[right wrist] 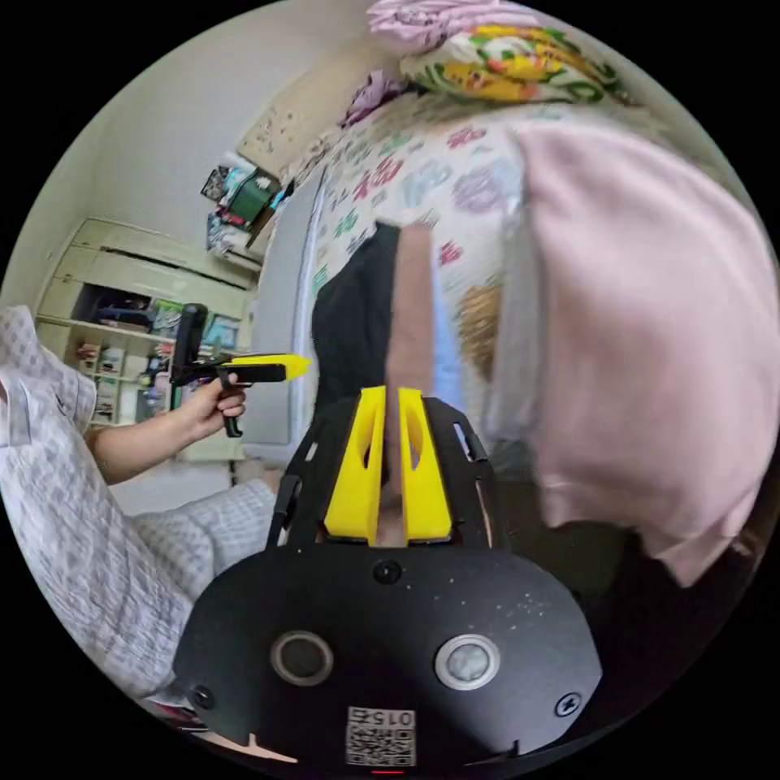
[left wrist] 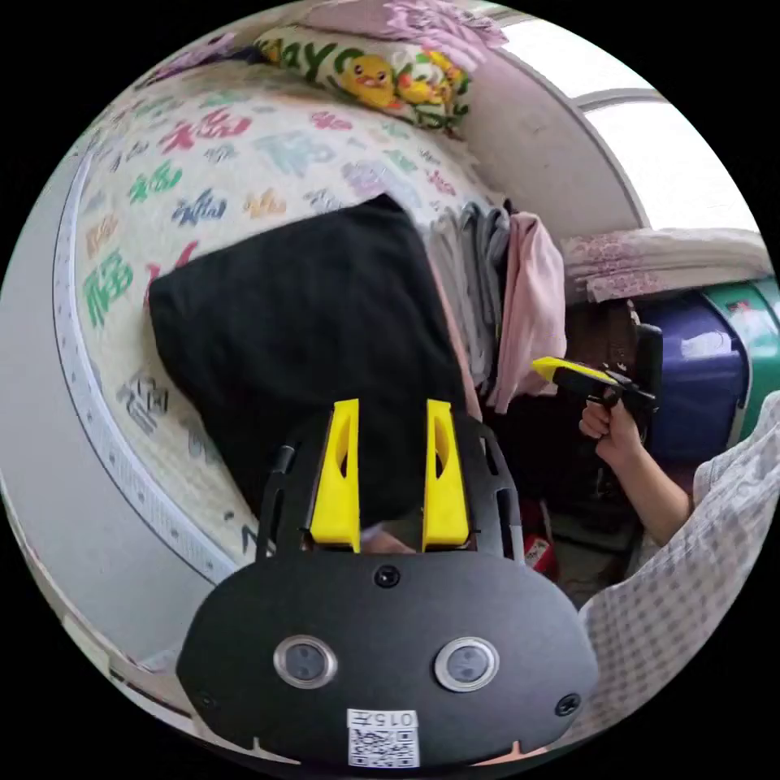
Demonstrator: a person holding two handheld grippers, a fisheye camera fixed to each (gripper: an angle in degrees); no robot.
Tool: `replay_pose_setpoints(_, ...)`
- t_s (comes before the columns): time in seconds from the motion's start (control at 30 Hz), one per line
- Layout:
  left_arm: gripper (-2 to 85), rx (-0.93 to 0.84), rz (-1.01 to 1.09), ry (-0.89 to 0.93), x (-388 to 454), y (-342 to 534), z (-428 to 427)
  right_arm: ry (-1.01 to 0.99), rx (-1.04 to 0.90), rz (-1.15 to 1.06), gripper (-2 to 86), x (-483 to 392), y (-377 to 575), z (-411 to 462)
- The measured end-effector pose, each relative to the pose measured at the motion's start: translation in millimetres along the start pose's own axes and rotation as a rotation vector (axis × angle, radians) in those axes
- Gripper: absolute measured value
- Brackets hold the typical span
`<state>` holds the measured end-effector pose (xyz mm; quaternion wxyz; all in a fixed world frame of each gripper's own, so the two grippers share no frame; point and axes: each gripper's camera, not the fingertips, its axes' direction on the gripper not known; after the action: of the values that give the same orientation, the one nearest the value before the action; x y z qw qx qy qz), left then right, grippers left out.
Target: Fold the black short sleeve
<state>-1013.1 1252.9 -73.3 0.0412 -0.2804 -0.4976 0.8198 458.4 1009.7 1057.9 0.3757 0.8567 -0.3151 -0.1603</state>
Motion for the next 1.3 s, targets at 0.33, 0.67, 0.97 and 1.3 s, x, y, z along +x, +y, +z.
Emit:
replay_pose_setpoints(0.33,14.3,-0.05,-0.421,-0.03,-72,130,10,-0.19,-0.281,-0.21,7.4,-106,-18,152)
replay_pose_setpoints(0.67,2.2,0.113,-0.352,0.19,-81,167,37,-0.068,-0.344,-0.185,9.4,-130,-50,198)
replay_pose_setpoints(0.97,0.8,0.29,-0.129,0.218,-22,159,50,0.065,-0.46,-0.181,10.5,-172,-93,226)
replay_pose_setpoints(1.3,6.3,0.278,-0.15,0.391,-80,138,140,-0.042,-0.385,-0.03,1.1,-135,-113,198)
